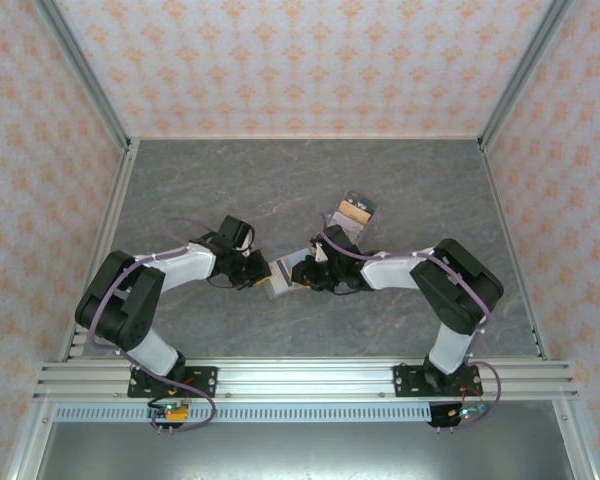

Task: Take the credit cards out of the card holder

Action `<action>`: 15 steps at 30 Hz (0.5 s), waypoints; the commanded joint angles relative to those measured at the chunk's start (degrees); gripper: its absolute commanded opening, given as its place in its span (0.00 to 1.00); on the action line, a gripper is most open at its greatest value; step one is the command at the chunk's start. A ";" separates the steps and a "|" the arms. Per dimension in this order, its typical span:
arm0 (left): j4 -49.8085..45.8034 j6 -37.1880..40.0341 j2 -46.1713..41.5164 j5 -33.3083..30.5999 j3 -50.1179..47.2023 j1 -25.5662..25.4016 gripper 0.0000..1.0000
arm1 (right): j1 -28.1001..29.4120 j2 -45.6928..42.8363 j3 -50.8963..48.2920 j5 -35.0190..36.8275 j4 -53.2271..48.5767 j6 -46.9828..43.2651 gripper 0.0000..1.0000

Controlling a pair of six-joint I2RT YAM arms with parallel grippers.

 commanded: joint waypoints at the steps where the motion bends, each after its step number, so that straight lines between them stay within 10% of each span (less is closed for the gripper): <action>1: -2.90 1.33 1.33 -0.04 -0.58 0.36 0.13 | 0.45 0.73 1.20 -0.28 -0.90 -1.12 0.23; 15: -2.36 1.24 1.39 -0.04 -1.17 0.31 0.13 | 0.46 -0.76 -1.00 -3.26 6.29 0.89 0.16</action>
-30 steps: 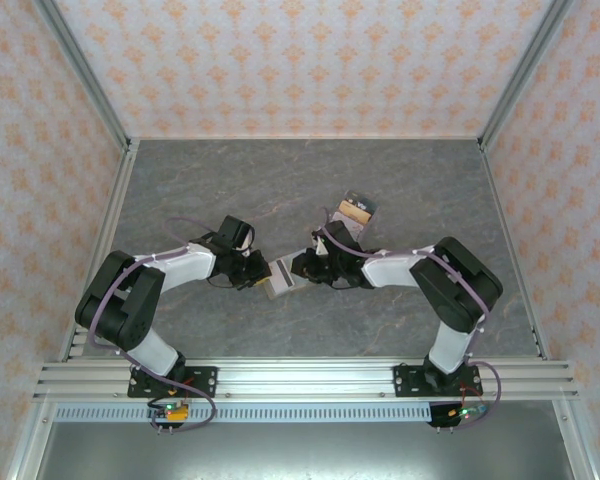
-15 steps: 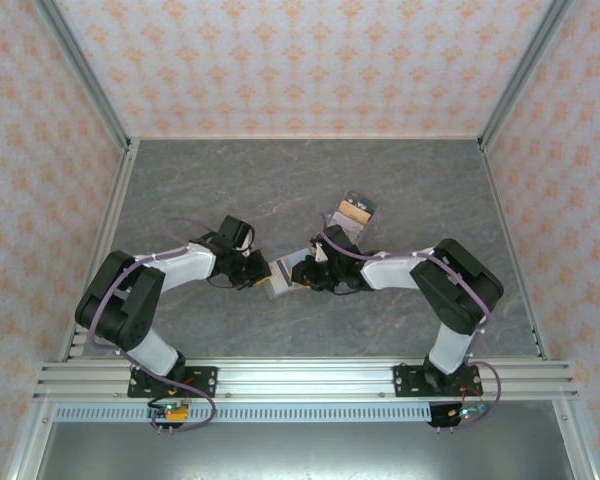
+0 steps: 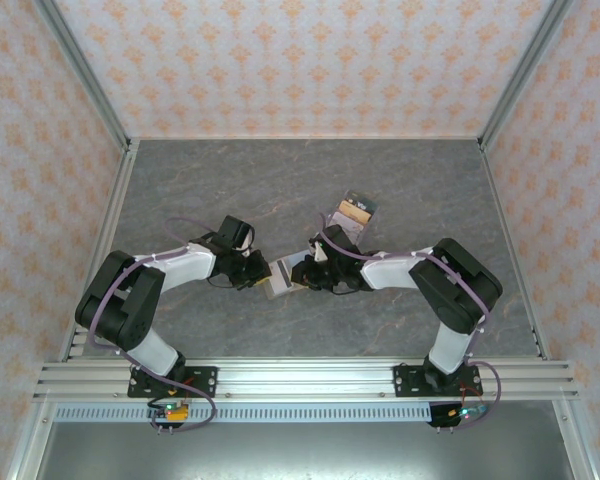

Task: Take the credit cards out of the card holder

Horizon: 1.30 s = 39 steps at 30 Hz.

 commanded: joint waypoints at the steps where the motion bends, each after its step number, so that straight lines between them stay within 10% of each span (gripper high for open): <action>1: -2.27 1.16 1.39 0.02 -1.25 0.33 0.13 | 0.39 -0.84 -0.78 -2.00 4.30 0.75 0.16; 25: 1.46 -1.26 0.98 1.88 -4.22 0.01 0.12 | 0.63 5.83 2.49 -4.37 6.40 1.82 0.16; 39: -0.74 -0.76 -0.27 0.59 -2.56 -0.46 0.13 | 0.57 5.02 2.35 -1.59 4.83 1.48 0.00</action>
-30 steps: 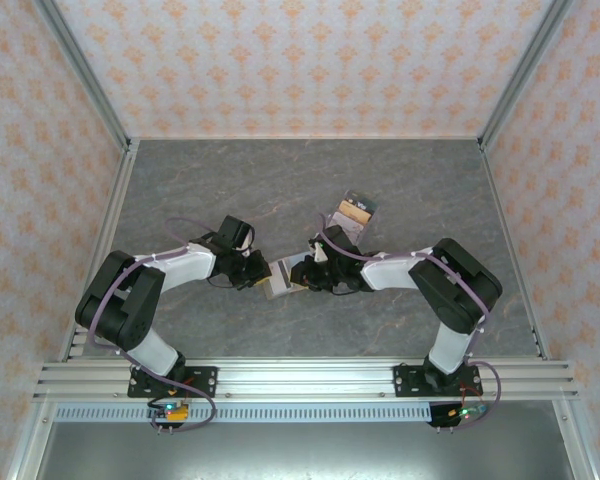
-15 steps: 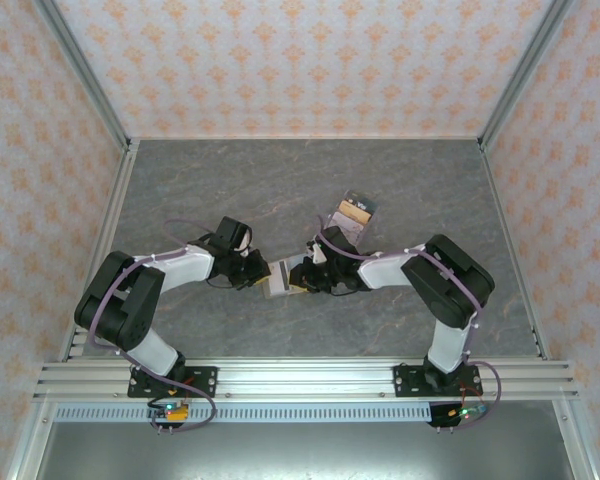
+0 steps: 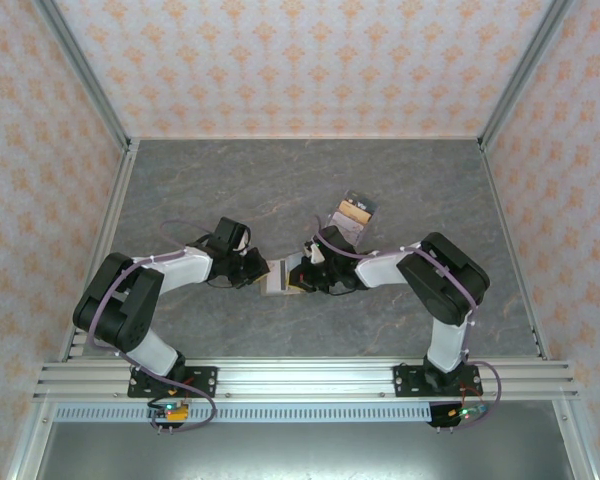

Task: Take the credit cards out of the card holder

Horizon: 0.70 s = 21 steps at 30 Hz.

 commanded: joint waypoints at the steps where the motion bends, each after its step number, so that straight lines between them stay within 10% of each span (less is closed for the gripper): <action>1: -7.14 1.23 -0.10 0.76 0.47 -1.31 0.14 | 0.54 -0.44 0.41 3.43 2.28 -0.61 0.00; 21: -7.21 2.10 -4.44 3.54 2.01 0.85 0.20 | -0.38 -3.73 -1.96 8.02 -1.68 -1.09 0.00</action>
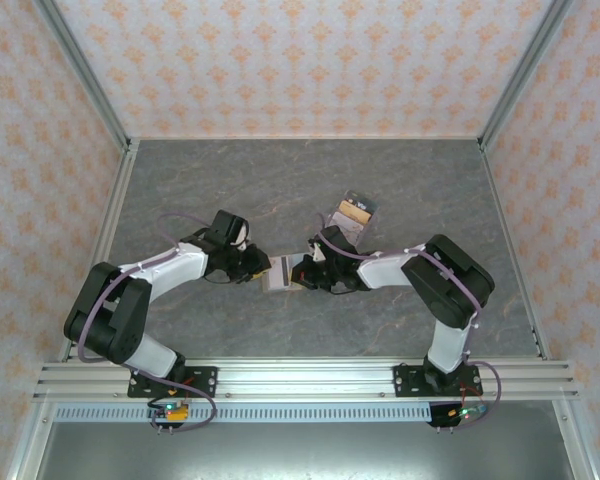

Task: Take the credit cards out of the card holder

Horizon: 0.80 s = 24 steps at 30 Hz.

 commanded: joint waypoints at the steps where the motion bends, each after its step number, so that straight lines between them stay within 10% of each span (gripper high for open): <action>1: 0.98 -0.20 0.23 1.59 -1.68 0.34 0.19 | -0.39 -1.60 -0.96 2.63 -1.68 -0.90 0.00; 24: 2.14 0.49 1.64 1.81 -1.28 -0.12 0.12 | -0.91 -4.88 -3.50 4.69 -3.62 -1.64 0.00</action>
